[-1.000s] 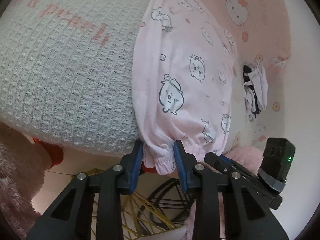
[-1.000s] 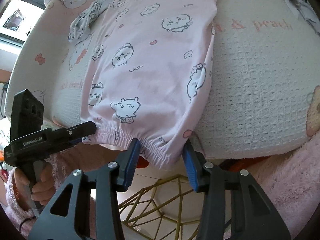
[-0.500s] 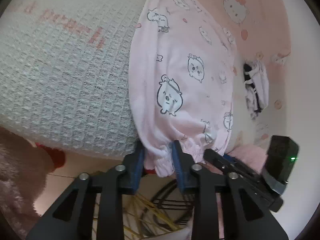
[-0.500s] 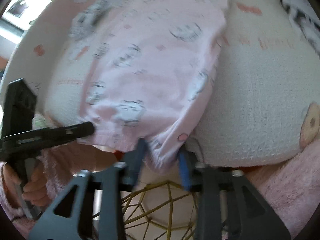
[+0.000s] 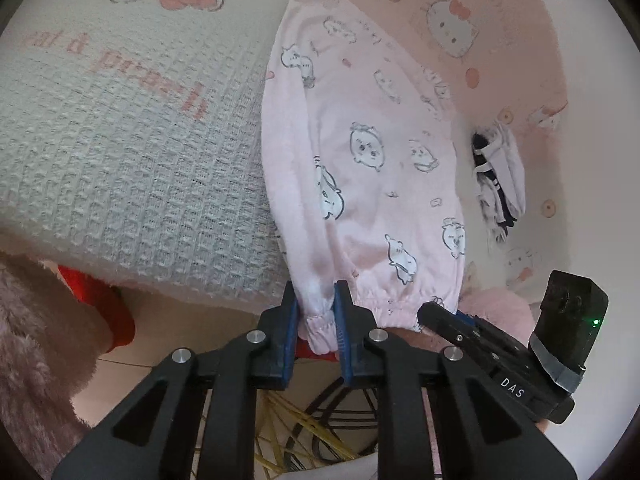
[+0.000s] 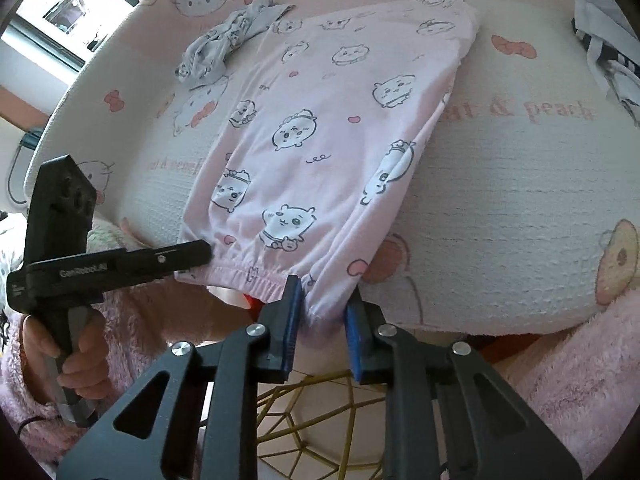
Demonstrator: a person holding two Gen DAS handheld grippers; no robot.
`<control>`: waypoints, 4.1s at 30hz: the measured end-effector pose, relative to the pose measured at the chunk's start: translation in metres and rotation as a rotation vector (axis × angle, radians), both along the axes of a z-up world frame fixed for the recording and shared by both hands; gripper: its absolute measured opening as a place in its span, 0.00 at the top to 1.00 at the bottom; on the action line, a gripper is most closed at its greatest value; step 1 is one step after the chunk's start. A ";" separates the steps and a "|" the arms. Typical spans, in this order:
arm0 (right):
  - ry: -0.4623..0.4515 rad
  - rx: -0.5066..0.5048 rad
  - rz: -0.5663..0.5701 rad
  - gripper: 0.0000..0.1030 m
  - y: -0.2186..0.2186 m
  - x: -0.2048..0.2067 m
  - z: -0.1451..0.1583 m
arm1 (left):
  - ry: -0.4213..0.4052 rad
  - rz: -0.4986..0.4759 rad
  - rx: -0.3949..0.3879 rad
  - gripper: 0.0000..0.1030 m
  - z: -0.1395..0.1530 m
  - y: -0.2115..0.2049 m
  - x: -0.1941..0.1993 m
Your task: Fold clothes
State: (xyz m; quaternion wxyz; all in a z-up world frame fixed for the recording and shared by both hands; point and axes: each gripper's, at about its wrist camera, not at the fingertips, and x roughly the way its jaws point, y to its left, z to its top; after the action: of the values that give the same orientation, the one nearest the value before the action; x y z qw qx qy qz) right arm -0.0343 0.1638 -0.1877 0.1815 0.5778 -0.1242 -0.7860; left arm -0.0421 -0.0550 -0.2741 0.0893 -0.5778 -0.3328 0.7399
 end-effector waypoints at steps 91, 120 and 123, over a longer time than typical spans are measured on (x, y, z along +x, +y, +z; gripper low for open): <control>0.242 0.478 -0.013 0.49 0.003 -0.199 -0.010 | 0.344 -0.315 -0.317 0.85 0.021 0.020 -0.198; 0.116 0.430 -0.125 0.53 0.027 -0.229 -0.036 | 0.269 -0.295 -0.276 0.83 0.004 0.009 -0.204; 0.127 0.485 -0.078 0.73 0.025 -0.226 -0.034 | 0.268 -0.297 -0.278 0.83 0.004 0.009 -0.204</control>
State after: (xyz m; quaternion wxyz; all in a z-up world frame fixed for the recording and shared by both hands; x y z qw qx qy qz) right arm -0.2603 0.1890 -0.2220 0.0144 0.5485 0.0574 -0.8340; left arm -0.2460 -0.0463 -0.2697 0.1601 -0.5239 -0.1244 0.8273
